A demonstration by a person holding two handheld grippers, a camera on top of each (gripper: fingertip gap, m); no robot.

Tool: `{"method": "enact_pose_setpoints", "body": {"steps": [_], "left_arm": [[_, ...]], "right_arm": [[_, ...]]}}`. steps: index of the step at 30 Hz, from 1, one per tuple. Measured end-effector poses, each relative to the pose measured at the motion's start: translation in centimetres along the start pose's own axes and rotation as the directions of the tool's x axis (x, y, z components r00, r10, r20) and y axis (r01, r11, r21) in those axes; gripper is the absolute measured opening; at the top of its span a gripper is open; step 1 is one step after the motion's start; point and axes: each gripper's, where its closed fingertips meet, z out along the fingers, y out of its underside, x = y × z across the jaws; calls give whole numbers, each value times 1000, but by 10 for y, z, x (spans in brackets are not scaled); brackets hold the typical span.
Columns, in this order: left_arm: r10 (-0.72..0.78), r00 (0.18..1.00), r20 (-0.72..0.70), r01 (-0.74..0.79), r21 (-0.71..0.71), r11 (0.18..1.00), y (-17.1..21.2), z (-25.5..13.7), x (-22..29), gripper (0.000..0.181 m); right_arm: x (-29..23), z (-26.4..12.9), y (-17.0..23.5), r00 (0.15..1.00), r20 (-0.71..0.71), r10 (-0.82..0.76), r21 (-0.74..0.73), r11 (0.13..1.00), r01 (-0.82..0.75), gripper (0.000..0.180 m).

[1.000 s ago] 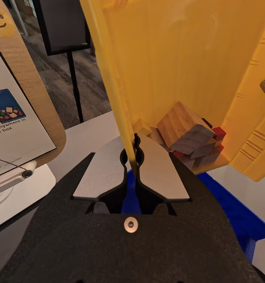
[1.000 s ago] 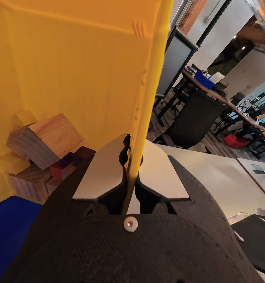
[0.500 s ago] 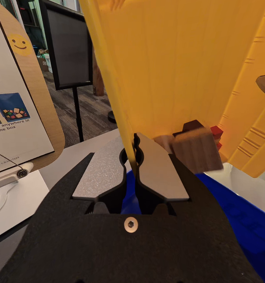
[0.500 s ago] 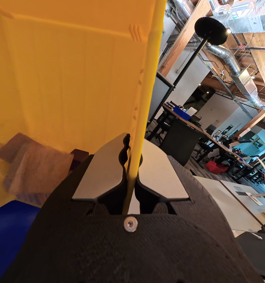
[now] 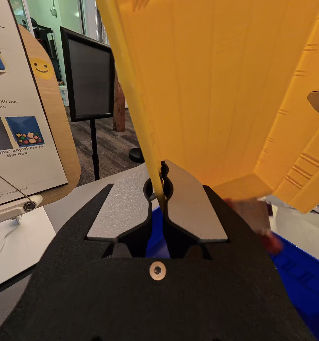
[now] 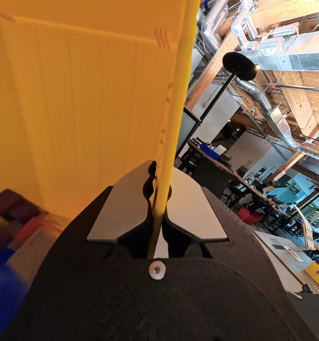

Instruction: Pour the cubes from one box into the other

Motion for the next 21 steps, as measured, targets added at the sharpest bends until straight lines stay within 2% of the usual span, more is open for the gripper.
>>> {"method": "enact_pose_setpoints", "body": {"steps": [1, 13, 18, 21], "left_arm": [[-1, 1000, -2, 1, 11, 1000, -1, -1, 0, 5], [37, 999, -10, -36, 119, 992, -18, -17, 7, 6], [34, 999, -23, -31, 88, 996, -17, -20, 11, 8], [4, 998, -64, -3, 13, 1000, -27, -16, 24, 14]], "right_arm": [[0, -1, -2, 1000, -5, -5, 6, 1000, 5, 3], [6, -19, -24, 999, -42, -17, 101, 995, 21, 3], [8, -19, -27, 1000, -26, -13, 72, 997, 15, 3], [22, -6, -33, 1000, 25, -1, -9, 1000, 1, 4]]}}
